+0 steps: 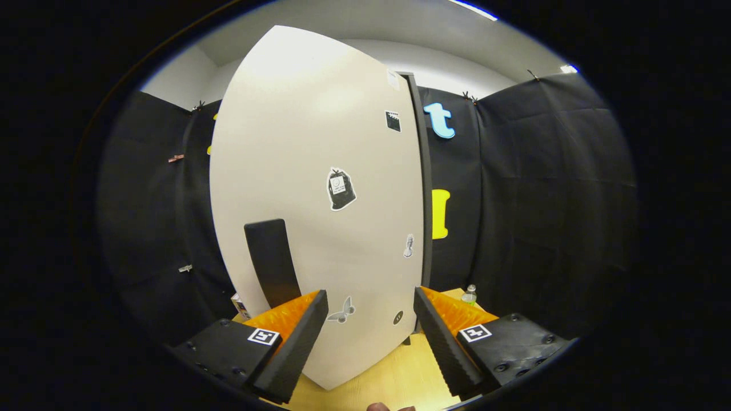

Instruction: Open the shoe cabinet door, grab the shoes and put them into the shoe cabinet, then close the shoe cabinet door.

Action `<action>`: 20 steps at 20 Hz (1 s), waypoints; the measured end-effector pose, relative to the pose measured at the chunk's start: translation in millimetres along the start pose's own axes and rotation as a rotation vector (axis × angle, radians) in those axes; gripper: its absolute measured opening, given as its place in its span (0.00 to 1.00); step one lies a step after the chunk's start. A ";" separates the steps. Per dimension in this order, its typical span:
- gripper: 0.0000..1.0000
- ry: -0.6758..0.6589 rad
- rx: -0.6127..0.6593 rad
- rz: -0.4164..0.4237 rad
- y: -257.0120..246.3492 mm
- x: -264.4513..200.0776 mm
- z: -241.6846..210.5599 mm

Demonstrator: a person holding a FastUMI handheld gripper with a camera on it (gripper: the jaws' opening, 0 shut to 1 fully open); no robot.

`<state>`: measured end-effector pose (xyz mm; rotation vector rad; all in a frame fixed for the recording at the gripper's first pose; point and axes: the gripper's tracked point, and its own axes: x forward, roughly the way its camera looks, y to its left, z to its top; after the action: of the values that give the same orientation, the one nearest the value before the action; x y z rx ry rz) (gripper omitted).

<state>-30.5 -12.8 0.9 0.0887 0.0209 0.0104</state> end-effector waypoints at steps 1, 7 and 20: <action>0.98 -0.005 -0.003 0.007 4.2 1.0 2.2; 0.98 0.012 0.013 0.014 10.9 5.6 0.5; 0.98 -0.007 -0.029 -0.012 -0.3 -0.5 3.7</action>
<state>-30.9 -13.4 4.6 0.0597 0.0144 -0.0016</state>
